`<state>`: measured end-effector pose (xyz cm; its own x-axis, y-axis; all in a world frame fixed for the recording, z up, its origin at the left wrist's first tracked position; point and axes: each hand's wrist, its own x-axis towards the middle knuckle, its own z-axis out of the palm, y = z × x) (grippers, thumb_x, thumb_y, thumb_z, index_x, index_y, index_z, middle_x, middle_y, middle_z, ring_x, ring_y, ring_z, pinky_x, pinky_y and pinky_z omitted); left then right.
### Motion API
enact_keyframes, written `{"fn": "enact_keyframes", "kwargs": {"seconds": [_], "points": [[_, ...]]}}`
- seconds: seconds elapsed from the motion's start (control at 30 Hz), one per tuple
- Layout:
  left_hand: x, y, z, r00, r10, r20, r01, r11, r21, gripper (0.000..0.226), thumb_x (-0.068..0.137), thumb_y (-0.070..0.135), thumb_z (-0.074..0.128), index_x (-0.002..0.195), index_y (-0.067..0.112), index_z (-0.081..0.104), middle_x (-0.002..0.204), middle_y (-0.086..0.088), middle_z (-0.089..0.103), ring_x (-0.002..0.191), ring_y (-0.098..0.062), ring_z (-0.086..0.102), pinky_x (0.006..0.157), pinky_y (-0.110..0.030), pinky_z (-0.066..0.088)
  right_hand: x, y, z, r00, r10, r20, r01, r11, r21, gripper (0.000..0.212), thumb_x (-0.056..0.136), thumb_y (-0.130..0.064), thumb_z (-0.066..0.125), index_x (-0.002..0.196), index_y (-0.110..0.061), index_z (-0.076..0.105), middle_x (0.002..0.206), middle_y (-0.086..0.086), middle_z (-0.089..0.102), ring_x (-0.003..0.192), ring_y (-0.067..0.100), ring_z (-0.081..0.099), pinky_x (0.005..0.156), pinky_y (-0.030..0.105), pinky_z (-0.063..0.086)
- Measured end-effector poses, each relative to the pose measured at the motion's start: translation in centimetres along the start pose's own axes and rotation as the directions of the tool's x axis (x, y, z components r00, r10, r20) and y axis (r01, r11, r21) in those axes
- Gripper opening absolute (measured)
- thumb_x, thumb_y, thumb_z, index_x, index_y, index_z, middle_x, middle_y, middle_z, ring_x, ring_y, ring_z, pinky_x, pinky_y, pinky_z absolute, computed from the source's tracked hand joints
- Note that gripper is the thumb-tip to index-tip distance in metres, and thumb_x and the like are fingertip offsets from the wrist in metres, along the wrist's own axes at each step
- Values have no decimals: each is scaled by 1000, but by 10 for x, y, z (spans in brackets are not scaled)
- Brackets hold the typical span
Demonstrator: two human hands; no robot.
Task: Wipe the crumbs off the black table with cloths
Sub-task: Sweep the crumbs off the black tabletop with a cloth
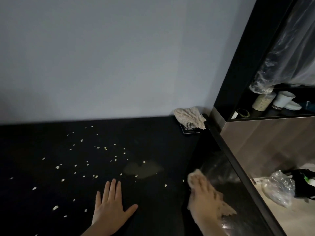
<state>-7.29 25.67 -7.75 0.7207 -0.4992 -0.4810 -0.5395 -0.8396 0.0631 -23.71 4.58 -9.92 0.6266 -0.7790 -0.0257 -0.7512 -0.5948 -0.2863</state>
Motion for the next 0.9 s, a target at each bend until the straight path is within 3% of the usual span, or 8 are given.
{"fn": "enact_keyframes", "kwargs": {"seconds": [0.17, 0.3, 0.37, 0.47, 0.6, 0.7, 0.8, 0.9], "points": [[-3, -10, 4, 997, 78, -12, -78, 997, 26, 106, 80, 80, 22, 147, 8, -18, 156, -7, -23, 144, -23, -21, 118, -43, -5, -11, 11, 8, 912, -410, 11, 410, 909, -76, 46, 77, -31, 47, 121, -32, 61, 127, -12, 59, 110, 12, 61, 89, 29, 45], [-6, -18, 8, 993, 112, 28, -114, 991, 71, 105, 79, 80, 16, 147, 8, -18, 156, -7, -25, 143, -22, -22, 118, -40, -6, 1, 42, -12, 954, 281, -106, -272, 958, 88, 57, 95, -23, 38, 149, -23, 20, 157, -1, 17, 141, 22, 22, 114, 42, 20], [-7, -17, 9, 993, 116, 20, -117, 990, 81, 98, 86, 73, 22, 147, 7, -19, 156, -7, -25, 143, -23, -22, 118, -40, -6, 0, 21, -13, 931, 358, -75, -355, 934, 49, 57, 97, -25, 32, 150, -26, 10, 158, -4, 6, 142, 21, 14, 114, 40, 12], [-7, -16, 8, 993, 116, 23, -118, 989, 88, 94, 91, 67, 27, 147, 8, -18, 156, -7, -25, 143, -22, -23, 118, -40, -6, -8, -28, 9, 994, -59, -93, 61, 998, 18, 55, 88, -22, 46, 140, -37, 36, 150, -10, 31, 130, 15, 41, 103, 36, 33], [-7, -19, 8, 991, 129, 18, -130, 988, 88, 93, 91, 67, 29, 148, 8, -17, 156, -6, -24, 143, -21, -22, 118, -39, -6, -6, -29, 12, 840, -542, 31, 542, 840, -11, 50, 89, -22, 47, 138, -33, 44, 146, -16, 33, 133, 9, 36, 107, 38, 31], [-6, -18, 7, 991, 133, 24, -135, 986, 96, 94, 91, 66, 29, 148, 8, -17, 156, -6, -25, 144, -21, -21, 118, -38, -5, 16, 12, -5, 991, -97, -87, 104, 992, 78, 53, 95, -15, 41, 146, -26, 29, 155, -6, 22, 140, 16, 25, 113, 44, 23], [-6, -18, 7, 991, 133, 30, -136, 986, 99, 94, 91, 66, 29, 147, 8, -18, 155, -6, -26, 143, -21, -22, 118, -38, -6, 13, 7, -11, 968, 244, -51, -240, 968, 75, 55, 97, -24, 31, 150, -26, 14, 157, -4, 10, 143, 21, 17, 114, 42, 14], [-6, -18, 5, 990, 136, 32, -138, 987, 86, 94, 91, 66, 31, 147, 8, -18, 156, -5, -25, 144, -20, -21, 118, -38, -6, -16, -40, 9, 950, -301, -89, 310, 943, 121, 57, 78, -18, 60, 132, -33, 50, 144, -11, 39, 127, 18, 48, 100, 40, 39]]}}
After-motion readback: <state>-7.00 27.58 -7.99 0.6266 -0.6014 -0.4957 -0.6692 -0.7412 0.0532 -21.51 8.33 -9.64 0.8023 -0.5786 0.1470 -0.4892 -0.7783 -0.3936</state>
